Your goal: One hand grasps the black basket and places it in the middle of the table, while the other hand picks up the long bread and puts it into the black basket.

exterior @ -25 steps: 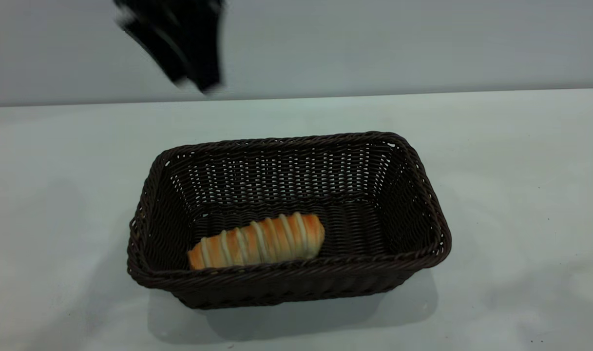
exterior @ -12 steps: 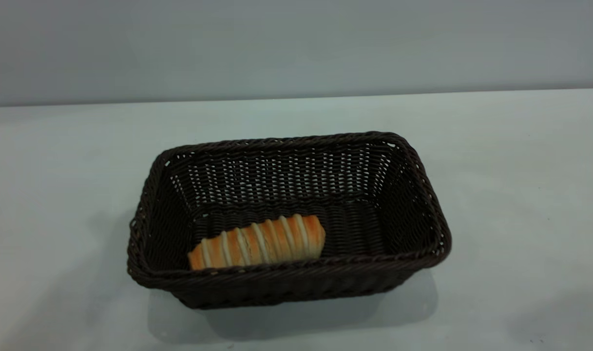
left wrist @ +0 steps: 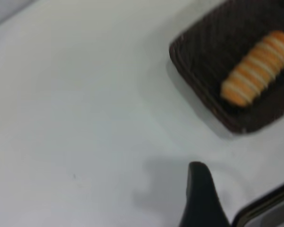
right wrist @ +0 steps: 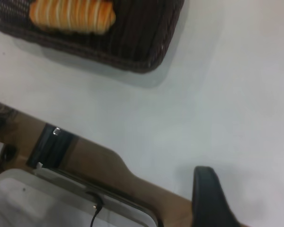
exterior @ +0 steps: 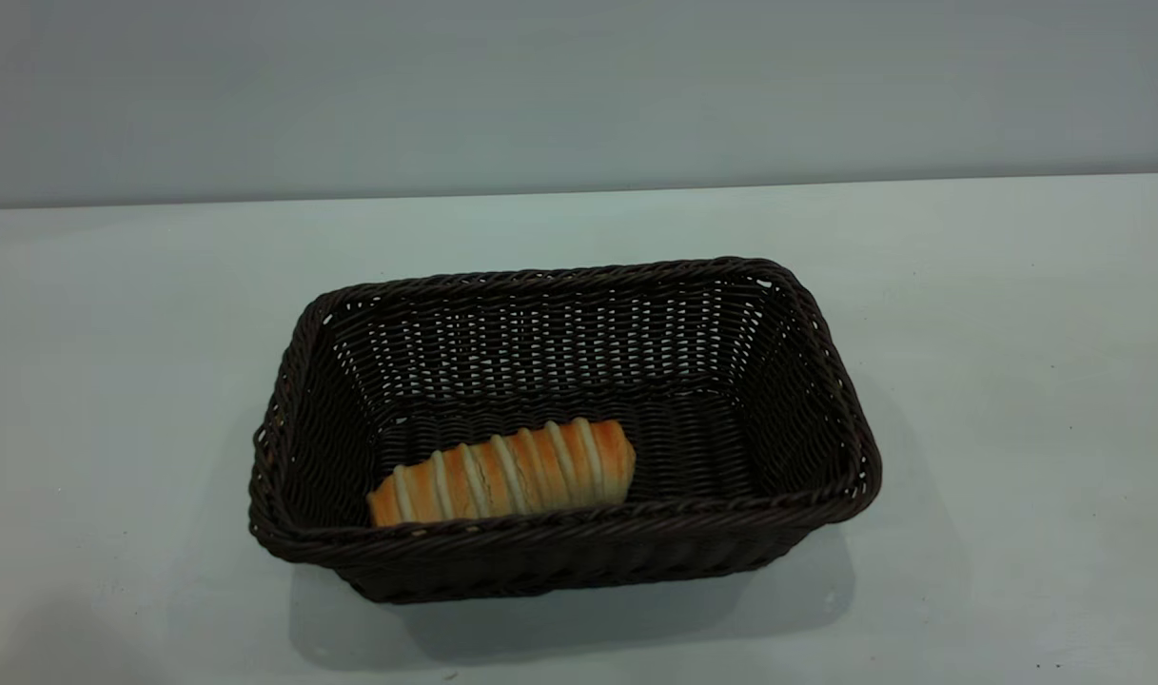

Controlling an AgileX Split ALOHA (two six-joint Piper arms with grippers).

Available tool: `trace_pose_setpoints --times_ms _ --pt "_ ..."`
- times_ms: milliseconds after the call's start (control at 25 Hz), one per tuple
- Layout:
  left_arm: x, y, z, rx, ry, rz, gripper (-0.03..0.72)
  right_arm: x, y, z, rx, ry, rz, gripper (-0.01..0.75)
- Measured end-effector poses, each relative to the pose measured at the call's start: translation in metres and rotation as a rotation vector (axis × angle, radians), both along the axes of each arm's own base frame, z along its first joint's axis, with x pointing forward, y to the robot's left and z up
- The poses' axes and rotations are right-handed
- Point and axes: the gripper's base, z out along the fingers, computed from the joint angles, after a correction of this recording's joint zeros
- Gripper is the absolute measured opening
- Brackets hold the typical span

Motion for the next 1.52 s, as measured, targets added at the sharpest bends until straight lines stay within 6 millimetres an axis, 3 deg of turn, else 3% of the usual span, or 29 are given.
trace_pose_setpoints --times_ms 480,760,1040,1360,1520 --pt "-0.105 0.038 -0.069 -0.091 -0.025 0.027 0.514 -0.066 -0.015 -0.030 0.015 -0.150 0.023 0.441" --pt "-0.146 0.050 -0.102 -0.173 -0.112 0.008 0.514 -0.084 -0.019 -0.046 0.018 -0.196 0.020 0.440" --pt "-0.167 0.055 -0.132 -0.238 -0.165 -0.009 0.514 -0.088 -0.025 -0.064 -0.027 -0.213 -0.001 0.440" --pt "-0.170 0.055 -0.140 -0.260 -0.188 -0.015 0.514 -0.081 -0.025 -0.096 -0.048 -0.177 -0.015 0.440" --pt "-0.169 0.055 -0.142 -0.270 -0.180 0.000 0.514 -0.079 -0.025 -0.097 -0.050 -0.191 -0.020 0.440"
